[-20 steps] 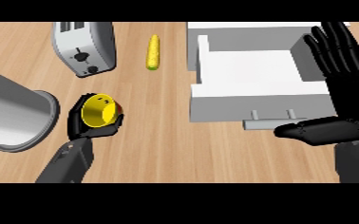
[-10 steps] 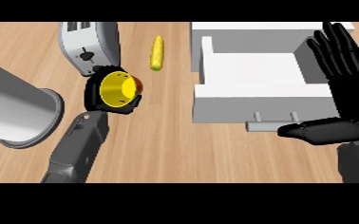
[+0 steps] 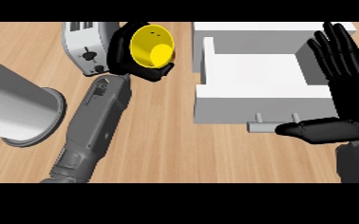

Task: Pick up the cup, place it into the drawer and close the drawer

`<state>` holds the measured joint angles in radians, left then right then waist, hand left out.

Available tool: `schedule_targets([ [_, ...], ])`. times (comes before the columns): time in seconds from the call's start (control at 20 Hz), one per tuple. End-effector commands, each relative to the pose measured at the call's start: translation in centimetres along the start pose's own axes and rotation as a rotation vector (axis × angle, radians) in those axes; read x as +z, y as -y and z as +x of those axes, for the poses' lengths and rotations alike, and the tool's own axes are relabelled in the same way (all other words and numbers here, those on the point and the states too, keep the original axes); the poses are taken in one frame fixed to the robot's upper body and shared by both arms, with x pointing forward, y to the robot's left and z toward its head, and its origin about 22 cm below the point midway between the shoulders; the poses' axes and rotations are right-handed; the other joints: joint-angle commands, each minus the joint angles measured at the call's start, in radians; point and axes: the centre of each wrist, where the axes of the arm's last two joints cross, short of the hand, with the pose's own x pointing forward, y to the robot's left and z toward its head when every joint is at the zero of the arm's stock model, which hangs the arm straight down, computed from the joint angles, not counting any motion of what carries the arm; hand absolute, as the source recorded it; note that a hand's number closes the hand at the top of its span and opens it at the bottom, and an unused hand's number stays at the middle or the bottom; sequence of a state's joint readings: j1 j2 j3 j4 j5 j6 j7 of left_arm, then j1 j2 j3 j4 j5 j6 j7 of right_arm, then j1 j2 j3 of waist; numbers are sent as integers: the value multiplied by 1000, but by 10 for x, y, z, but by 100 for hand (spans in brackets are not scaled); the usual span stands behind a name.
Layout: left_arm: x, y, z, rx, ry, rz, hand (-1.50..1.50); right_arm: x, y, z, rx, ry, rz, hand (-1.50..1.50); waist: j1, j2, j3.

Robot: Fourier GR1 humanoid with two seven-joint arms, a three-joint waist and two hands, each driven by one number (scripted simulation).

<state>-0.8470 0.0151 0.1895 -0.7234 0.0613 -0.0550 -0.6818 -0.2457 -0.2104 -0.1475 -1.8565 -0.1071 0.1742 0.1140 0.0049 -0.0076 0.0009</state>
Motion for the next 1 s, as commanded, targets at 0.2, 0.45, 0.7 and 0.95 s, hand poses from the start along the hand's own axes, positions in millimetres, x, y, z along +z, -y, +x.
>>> schedule_targets([
  [0.2, -84, 74, 68, -44, -9, -42, 150, -5, 16, 7, 16, 20, 3, -150, -23, 6, 0],
  [0.45, -107, 106, 74, -109, -119, -17, 150, -15, 15, -6, 9, 17, 28, -150, -48, 19, 0],
  [0.7, -121, 124, 80, -183, -242, -25, 150, 1, 6, -8, -1, 43, 24, -150, -60, 19, 1],
  [0.95, -99, 118, 47, -293, -311, -37, 150, -22, -4, -5, -24, 87, 72, -150, -122, 40, 2],
])
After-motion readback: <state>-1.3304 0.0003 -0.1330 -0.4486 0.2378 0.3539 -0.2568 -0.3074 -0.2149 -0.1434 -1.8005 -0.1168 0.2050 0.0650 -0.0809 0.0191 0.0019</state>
